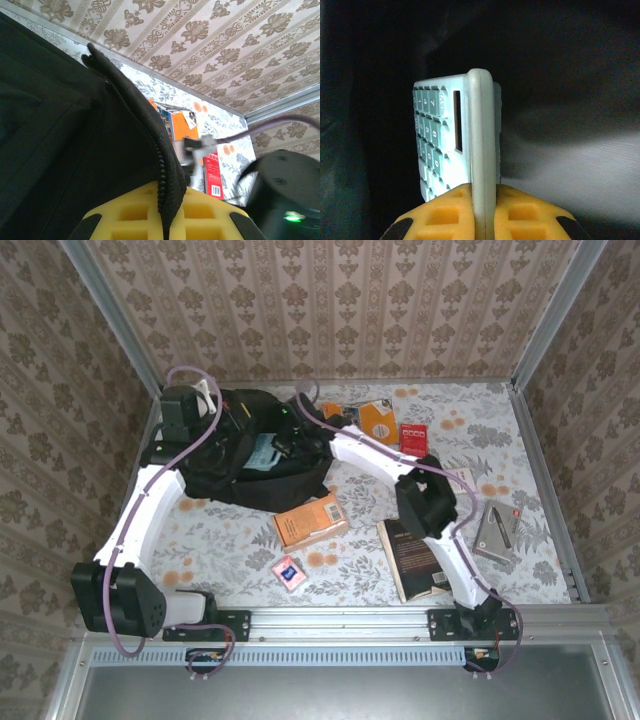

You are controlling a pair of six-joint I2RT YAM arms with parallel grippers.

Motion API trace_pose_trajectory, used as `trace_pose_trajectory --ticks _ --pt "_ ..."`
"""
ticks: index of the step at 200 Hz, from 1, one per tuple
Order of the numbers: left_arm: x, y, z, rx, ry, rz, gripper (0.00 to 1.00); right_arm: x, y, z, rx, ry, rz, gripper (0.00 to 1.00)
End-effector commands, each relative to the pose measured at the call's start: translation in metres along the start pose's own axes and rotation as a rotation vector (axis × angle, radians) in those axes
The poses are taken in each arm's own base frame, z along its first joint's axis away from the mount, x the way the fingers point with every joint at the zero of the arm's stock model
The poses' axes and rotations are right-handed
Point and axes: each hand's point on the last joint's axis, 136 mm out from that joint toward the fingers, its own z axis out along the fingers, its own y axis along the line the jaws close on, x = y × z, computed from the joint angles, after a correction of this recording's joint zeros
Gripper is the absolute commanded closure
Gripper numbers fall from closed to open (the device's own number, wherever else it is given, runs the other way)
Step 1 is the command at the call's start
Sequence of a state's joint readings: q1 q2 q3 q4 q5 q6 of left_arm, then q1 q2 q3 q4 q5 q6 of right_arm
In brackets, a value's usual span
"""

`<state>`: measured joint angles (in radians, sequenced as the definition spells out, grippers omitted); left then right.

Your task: Pack the student bag

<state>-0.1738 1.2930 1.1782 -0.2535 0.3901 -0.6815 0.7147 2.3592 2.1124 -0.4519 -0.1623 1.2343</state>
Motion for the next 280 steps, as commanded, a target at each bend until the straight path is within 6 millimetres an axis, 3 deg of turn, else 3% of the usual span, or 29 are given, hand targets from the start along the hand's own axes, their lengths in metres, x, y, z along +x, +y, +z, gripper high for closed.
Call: trace_pose_trajectory --ticks 1,25,43,87,133,163,204,237,252,263,280 --pt "-0.031 -0.045 -0.024 0.125 -0.105 0.047 1.00 -0.002 0.049 0.024 -0.171 -0.027 0.079 0.86" --pt "-0.033 -0.041 -0.025 0.113 -0.113 0.042 1.00 -0.003 0.061 0.053 -0.256 0.003 0.125 0.64" --pt "-0.033 -0.036 -0.027 0.103 -0.119 0.041 1.00 -0.002 0.066 0.051 -0.272 0.001 0.088 0.53" --pt "-0.032 -0.025 -0.028 0.071 -0.132 0.053 1.00 0.000 0.077 0.020 -0.264 -0.002 -0.106 0.47" --pt "-0.031 -0.017 -0.027 0.032 -0.136 0.088 1.00 0.004 0.056 -0.022 -0.153 -0.008 -0.343 0.47" --pt "-0.029 -0.013 -0.027 0.024 -0.138 0.084 1.00 0.003 0.051 -0.067 -0.156 -0.032 -0.480 0.46" --pt "-0.026 -0.010 -0.027 0.023 -0.131 0.090 1.00 0.030 0.007 -0.121 -0.071 -0.019 -0.699 0.46" --pt "-0.025 -0.009 -0.027 0.018 -0.126 0.092 1.00 0.084 -0.053 -0.148 0.033 0.068 -0.876 0.44" --pt "-0.025 -0.009 -0.027 0.018 -0.124 0.093 1.00 0.112 -0.084 -0.154 0.112 0.125 -0.951 0.34" --pt "-0.025 -0.010 -0.026 0.022 -0.122 0.093 1.00 0.131 -0.108 -0.155 0.190 0.159 -1.009 0.32" --pt "-0.024 -0.009 -0.024 0.020 -0.118 0.099 1.00 0.165 -0.130 -0.155 0.243 0.228 -1.092 0.24"
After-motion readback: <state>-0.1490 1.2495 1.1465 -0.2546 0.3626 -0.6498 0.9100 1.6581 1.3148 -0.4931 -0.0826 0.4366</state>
